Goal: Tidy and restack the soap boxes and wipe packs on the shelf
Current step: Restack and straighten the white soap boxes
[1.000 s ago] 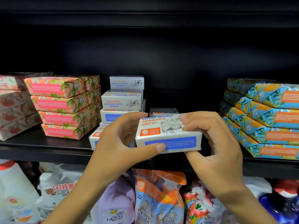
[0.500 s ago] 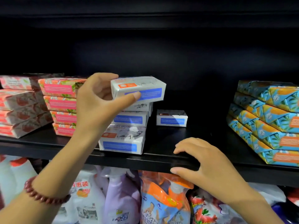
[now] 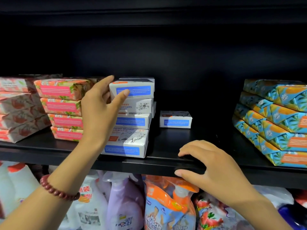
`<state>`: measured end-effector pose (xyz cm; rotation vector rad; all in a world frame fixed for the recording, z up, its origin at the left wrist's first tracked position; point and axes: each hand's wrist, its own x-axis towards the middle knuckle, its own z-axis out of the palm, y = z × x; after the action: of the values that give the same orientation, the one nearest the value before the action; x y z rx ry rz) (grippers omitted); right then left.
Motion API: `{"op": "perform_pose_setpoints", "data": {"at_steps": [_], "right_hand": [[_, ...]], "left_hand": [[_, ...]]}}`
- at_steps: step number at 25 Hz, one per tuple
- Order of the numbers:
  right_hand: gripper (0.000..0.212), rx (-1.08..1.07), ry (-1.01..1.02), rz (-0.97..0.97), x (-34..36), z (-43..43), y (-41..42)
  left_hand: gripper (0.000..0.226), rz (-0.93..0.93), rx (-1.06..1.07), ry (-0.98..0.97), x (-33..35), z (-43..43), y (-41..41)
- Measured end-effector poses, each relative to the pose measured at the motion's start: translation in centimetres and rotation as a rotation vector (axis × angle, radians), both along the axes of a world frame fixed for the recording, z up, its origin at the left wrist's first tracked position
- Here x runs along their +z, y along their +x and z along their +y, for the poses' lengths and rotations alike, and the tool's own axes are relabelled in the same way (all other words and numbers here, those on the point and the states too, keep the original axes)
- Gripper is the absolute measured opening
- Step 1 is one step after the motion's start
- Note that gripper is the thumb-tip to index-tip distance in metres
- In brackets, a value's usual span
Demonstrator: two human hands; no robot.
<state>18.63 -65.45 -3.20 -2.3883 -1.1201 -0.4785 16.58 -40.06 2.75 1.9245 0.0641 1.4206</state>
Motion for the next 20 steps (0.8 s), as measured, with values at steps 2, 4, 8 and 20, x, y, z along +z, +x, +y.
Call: {"op": "perform_pose_setpoints", "data": {"at_steps": [2,4,8,20], "right_hand": [[0.037,-0.003,0.0,0.006,0.2,0.0,-0.1],[0.038,0.015,0.019,0.047,0.7,0.0,-0.2],[0.041,0.052,0.102,0.131,2.6,0.4,0.9],[0.05,-0.3,-0.285,0.019,4.3,3.8,6.6]], "left_hand": [[0.046,-0.034,-0.009,0.019,-0.1,-0.1,-0.1],[0.043,-0.047,-0.016,0.041,-0.3,-0.4,-0.5],[0.032,-0.151,0.106,0.261,-1.8,-2.5,-2.5],[0.032,0.3,-0.21,0.669,-7.8,-8.9,-2.7]]}}
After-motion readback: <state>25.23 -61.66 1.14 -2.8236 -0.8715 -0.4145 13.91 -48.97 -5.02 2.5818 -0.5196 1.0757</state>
